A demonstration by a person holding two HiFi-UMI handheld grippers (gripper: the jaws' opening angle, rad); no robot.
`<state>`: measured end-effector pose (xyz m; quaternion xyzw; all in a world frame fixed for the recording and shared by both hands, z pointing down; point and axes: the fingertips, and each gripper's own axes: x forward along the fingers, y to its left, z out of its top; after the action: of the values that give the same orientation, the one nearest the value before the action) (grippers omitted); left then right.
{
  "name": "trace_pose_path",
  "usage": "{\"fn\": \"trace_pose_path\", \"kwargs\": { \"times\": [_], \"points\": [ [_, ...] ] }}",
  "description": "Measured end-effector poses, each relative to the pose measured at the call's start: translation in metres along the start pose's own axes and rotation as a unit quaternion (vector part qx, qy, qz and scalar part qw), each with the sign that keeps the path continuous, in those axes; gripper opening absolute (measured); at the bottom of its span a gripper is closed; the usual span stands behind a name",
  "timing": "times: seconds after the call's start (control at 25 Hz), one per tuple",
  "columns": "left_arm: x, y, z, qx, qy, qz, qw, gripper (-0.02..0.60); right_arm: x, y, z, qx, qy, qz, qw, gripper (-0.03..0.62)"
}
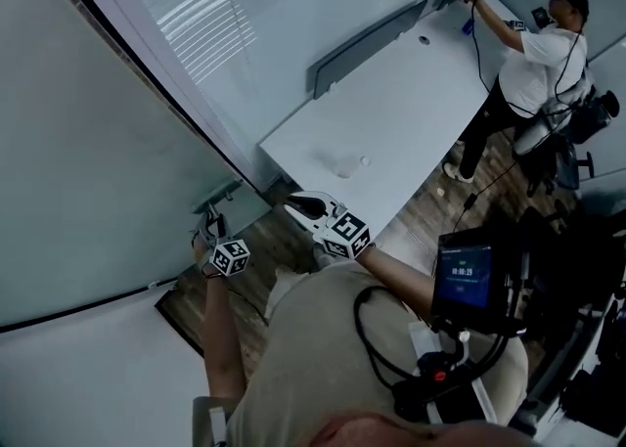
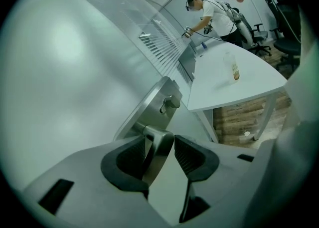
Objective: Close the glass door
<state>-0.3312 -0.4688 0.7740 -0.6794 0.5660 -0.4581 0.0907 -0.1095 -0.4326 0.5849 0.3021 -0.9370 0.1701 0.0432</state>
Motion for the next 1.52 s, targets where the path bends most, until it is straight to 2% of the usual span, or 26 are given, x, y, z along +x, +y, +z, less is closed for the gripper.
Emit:
{"fn": "trace_pose_path", "kwargs": {
  "times": [0.2,0.4,0.56,0.76,1.08,1.52],
  "points": [
    [0.003,0.005,-0.003,0.007,-0.014,-0.001,0.9999,0.198,0.02,0.023,0.002,-0.003,-0.004,-0.012,1.0,0.067],
    [0.013,0.013,0.015,0.011,-0.021,0.003,0.9997,0.179,0.027,0.018,0.012,0.002,-0.005,-0.031,1.0,0.067],
    [0.017,0.017,0.015,0.021,-0.033,0.006,0.9992,0.172,0.03,0.023,0.009,0.005,-0.006,-0.044,0.999,0.067],
    [0.02,0.023,0.017,0.015,-0.04,0.004,0.9991,0.166,0.027,0.018,0.007,0.01,-0.013,-0.054,0.998,0.067],
    [0.029,0.029,0.019,0.006,-0.032,0.016,0.9993,0.167,0.036,-0.011,0.026,0.004,-0.021,-0.04,0.999,0.067],
    [0.047,0.045,0.011,0.003,-0.023,0.033,0.9992,0.167,0.05,-0.033,0.029,0.013,-0.024,-0.024,0.999,0.067]
  ]
}}
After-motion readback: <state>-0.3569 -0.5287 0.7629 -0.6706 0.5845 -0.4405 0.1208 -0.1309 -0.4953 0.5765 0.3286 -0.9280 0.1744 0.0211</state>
